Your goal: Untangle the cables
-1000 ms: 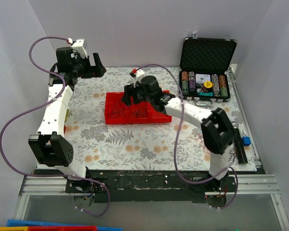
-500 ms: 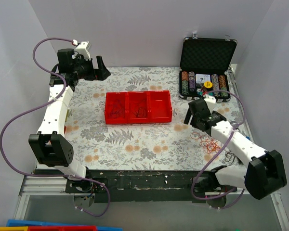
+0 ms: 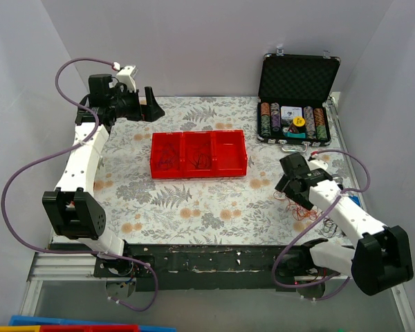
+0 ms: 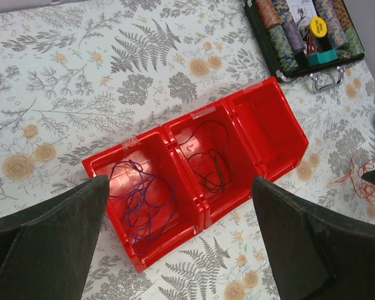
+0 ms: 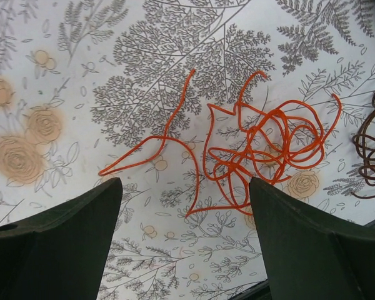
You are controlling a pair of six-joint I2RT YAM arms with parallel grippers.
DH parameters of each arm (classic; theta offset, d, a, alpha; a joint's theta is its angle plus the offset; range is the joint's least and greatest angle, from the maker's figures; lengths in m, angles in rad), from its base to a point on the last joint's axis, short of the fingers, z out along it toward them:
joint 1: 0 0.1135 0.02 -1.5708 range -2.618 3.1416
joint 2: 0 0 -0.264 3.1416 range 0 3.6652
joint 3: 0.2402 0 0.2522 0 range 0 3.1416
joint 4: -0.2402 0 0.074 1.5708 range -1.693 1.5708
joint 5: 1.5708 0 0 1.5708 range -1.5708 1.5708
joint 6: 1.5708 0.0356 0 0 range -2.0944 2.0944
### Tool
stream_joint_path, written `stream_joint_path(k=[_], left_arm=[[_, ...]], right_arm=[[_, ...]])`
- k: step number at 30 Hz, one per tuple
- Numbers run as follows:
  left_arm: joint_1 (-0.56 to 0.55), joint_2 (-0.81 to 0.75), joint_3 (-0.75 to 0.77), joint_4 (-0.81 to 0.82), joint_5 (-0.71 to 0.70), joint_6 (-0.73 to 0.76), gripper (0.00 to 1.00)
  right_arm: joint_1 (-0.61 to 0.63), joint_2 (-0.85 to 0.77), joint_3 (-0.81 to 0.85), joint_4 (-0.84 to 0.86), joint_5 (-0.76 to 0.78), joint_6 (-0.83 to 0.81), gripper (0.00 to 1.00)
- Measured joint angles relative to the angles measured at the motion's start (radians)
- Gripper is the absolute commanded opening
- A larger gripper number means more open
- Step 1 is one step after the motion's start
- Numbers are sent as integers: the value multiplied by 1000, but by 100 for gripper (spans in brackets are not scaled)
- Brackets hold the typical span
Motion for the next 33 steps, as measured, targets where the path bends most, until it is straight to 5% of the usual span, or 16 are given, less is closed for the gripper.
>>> stream_joint_path(k=[2, 6, 10, 18, 21, 24, 33], left_arm=[[-9, 0, -13, -4, 4, 11, 98], [-25, 1, -26, -19, 10, 25, 98], [-32, 1, -33, -24, 11, 36, 98], [-42, 1, -33, -26, 9, 46, 98], [-51, 1, -33, -33, 6, 52, 98], [-59, 2, -33, -43, 3, 61, 98], [-81, 7, -32, -65, -13, 93, 98]], right_arm=[[-13, 36, -6, 1, -9, 6, 73], [-17, 94, -39, 28, -35, 5, 18], [-7, 104, -62, 87, -91, -5, 1], [183, 185, 25, 202, -175, -7, 1], [248, 233, 102, 189, -167, 8, 50], [264, 232, 180, 137, -103, 33, 81], [-100, -13, 119, -1, -46, 63, 87]])
